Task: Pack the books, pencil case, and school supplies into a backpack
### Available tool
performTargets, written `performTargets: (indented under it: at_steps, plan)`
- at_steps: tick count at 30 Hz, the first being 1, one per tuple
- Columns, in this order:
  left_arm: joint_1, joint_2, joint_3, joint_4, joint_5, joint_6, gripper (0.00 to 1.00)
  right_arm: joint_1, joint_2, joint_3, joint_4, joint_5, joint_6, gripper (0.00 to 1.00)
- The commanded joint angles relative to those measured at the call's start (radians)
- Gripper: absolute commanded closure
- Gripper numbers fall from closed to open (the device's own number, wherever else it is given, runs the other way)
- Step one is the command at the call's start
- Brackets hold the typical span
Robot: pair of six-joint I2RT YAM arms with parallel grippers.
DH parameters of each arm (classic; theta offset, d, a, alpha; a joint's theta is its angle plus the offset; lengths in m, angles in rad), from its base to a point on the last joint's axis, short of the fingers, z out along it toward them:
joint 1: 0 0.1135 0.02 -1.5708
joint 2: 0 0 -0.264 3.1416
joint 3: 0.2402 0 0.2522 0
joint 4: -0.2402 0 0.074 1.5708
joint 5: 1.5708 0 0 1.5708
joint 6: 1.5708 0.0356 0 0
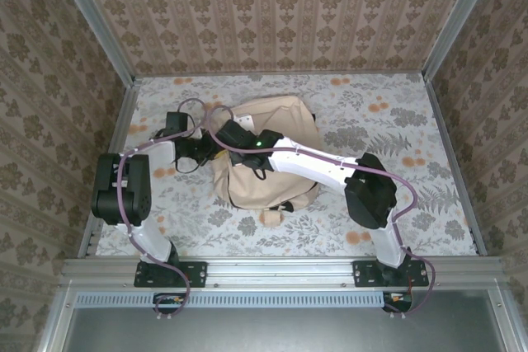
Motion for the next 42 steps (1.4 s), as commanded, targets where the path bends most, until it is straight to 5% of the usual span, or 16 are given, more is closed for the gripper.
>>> performTargets:
  at_steps: [1, 9, 18, 24, 28, 33, 37, 42]
  plan:
    - [-0.010, -0.062, 0.000, 0.022, -0.001, 0.004, 1.00, -0.016, -0.067, -0.028, 0.010, 0.012, 0.025, 1.00]
    - [-0.023, -0.210, 0.003, -0.078, -0.059, 0.027, 1.00, -0.051, -0.106, -0.089, 0.034, 0.009, 0.033, 1.00]
    - [-0.017, -0.219, 0.014, -0.194, -0.211, 0.044, 1.00, -0.097, -0.145, -0.116, -0.045, 0.187, 0.000, 1.00]
    - [-0.008, -0.221, 0.016, -0.205, -0.230, 0.046, 1.00, -0.133, -0.190, -0.159, -0.070, 0.198, 0.027, 1.00]
    - [-0.011, -0.216, 0.012, -0.177, -0.173, 0.051, 1.00, -0.152, -0.229, -0.209, 0.040, -0.062, -0.016, 1.00]
    - [-0.018, -0.218, 0.010, -0.178, -0.146, 0.061, 1.00, -0.156, -0.230, -0.216, 0.127, -0.456, 0.055, 0.51]
    - [-0.022, -0.216, 0.011, -0.175, -0.140, 0.059, 1.00, -0.156, -0.196, -0.206, 0.109, -0.541, 0.045, 0.41]
    - [-0.023, -0.215, 0.015, -0.174, -0.133, 0.054, 1.00, -0.175, -0.166, -0.207, 0.094, -0.574, 0.004, 0.41]
